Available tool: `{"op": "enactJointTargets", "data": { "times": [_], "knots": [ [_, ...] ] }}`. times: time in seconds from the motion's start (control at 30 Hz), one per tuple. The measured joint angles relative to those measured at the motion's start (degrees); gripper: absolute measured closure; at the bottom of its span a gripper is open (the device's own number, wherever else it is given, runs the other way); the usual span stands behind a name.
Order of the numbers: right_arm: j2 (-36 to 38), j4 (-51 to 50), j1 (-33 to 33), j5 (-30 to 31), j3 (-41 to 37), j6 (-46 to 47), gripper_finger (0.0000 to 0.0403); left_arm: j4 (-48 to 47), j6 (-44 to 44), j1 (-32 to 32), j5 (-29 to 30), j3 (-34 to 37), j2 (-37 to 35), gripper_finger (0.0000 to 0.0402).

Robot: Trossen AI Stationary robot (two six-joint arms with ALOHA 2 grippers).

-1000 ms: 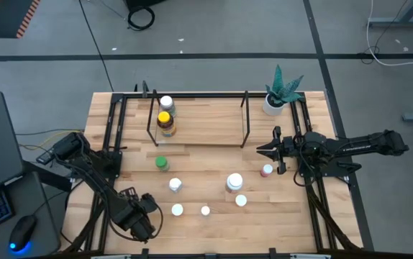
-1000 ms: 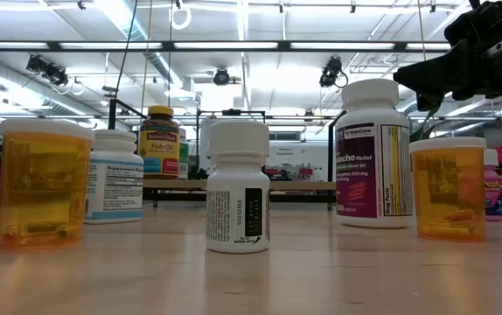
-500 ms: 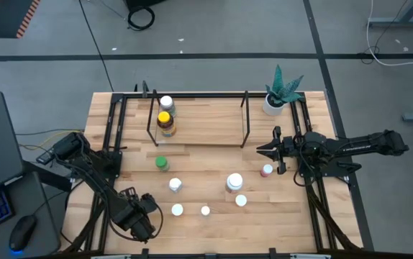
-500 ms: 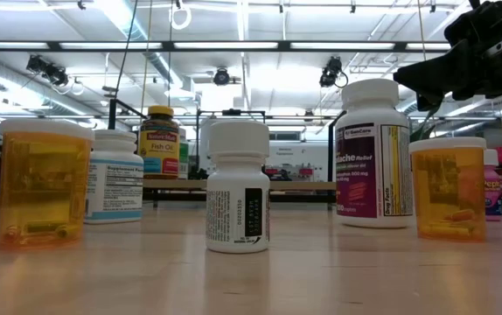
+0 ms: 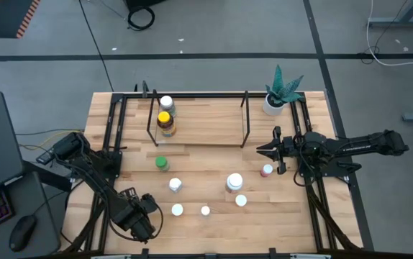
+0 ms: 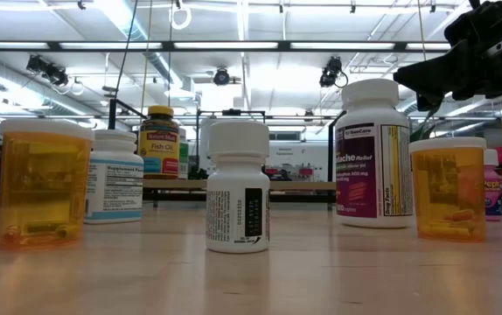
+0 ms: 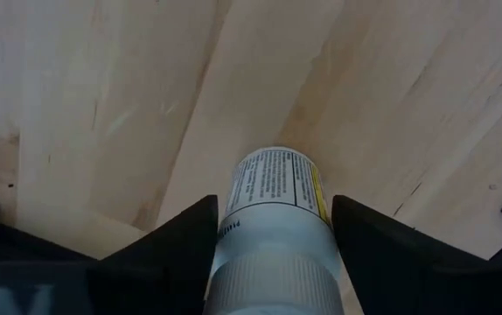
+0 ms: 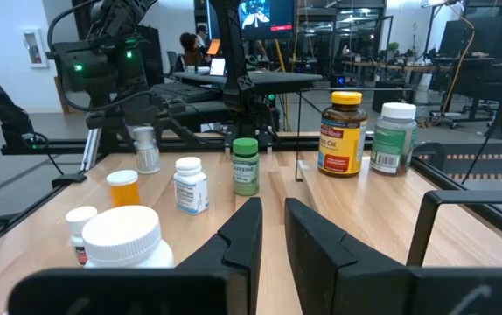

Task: Pick and place medicine bottles onto shelf by color
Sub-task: Put the bottom white green pill bottle on the shelf

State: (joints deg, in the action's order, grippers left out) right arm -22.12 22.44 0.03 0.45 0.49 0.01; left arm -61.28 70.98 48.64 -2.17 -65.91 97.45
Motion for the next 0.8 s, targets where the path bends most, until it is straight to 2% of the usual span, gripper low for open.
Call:
{"op": "enactJointTargets", "data": {
  "times": [0.4, 0.8],
  "knots": [
    [0.0, 0.0, 0.0, 0.0, 0.0, 0.0, 0.0341, 0.0, -2.0, 0.0, 0.0, 0.0, 0.0, 0.0203],
    [0.0, 0.0, 0.0, 0.0, 0.0, 0.0, 0.0341, -0.9, -1.7, -1.0, 0.0, 0.0, 0.0, 0.0173]
  ]
}}
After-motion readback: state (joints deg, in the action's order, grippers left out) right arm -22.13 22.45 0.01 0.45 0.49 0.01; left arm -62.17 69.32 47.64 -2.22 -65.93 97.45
